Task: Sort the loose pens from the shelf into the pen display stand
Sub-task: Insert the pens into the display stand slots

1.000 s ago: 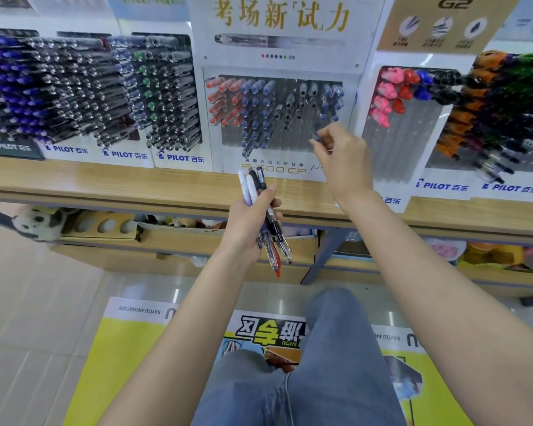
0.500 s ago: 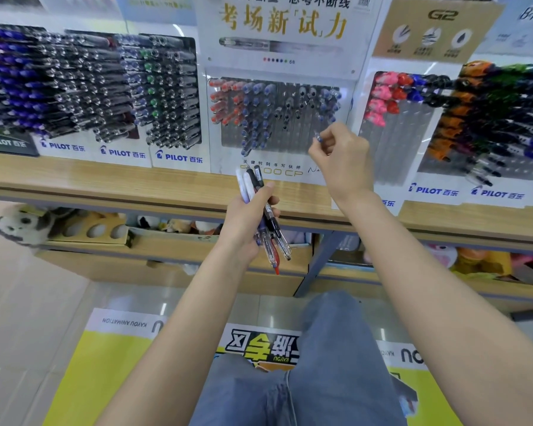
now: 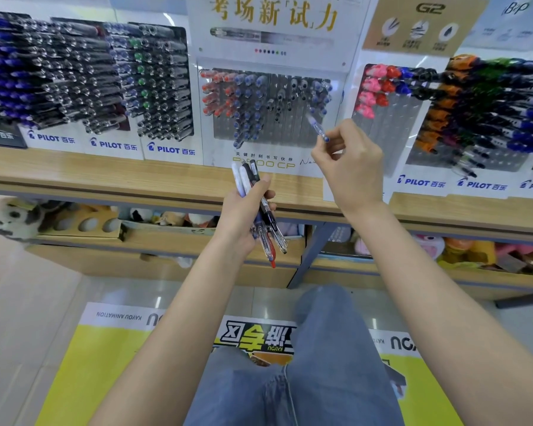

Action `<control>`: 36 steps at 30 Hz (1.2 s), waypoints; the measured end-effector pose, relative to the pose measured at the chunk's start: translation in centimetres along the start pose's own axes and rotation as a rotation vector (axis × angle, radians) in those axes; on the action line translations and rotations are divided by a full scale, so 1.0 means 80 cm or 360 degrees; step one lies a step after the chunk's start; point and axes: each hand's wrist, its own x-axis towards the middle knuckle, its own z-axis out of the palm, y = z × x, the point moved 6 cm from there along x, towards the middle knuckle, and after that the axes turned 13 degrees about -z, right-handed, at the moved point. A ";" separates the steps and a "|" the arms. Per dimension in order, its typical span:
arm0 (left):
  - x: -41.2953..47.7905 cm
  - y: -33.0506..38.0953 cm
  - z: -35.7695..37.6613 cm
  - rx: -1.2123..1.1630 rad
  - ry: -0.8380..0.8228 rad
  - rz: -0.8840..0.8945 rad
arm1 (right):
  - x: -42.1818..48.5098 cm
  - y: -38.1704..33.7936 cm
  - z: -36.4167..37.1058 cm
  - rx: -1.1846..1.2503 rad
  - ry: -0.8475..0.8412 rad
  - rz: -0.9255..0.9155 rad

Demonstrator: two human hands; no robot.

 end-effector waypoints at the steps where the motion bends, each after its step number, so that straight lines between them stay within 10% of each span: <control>1: -0.001 -0.001 -0.001 -0.0005 0.0006 0.0000 | 0.000 0.001 0.001 0.0002 -0.0006 0.0016; 36: -0.017 0.005 -0.015 0.0060 0.0046 -0.0065 | 0.005 0.021 0.019 -0.0020 -0.0291 0.0220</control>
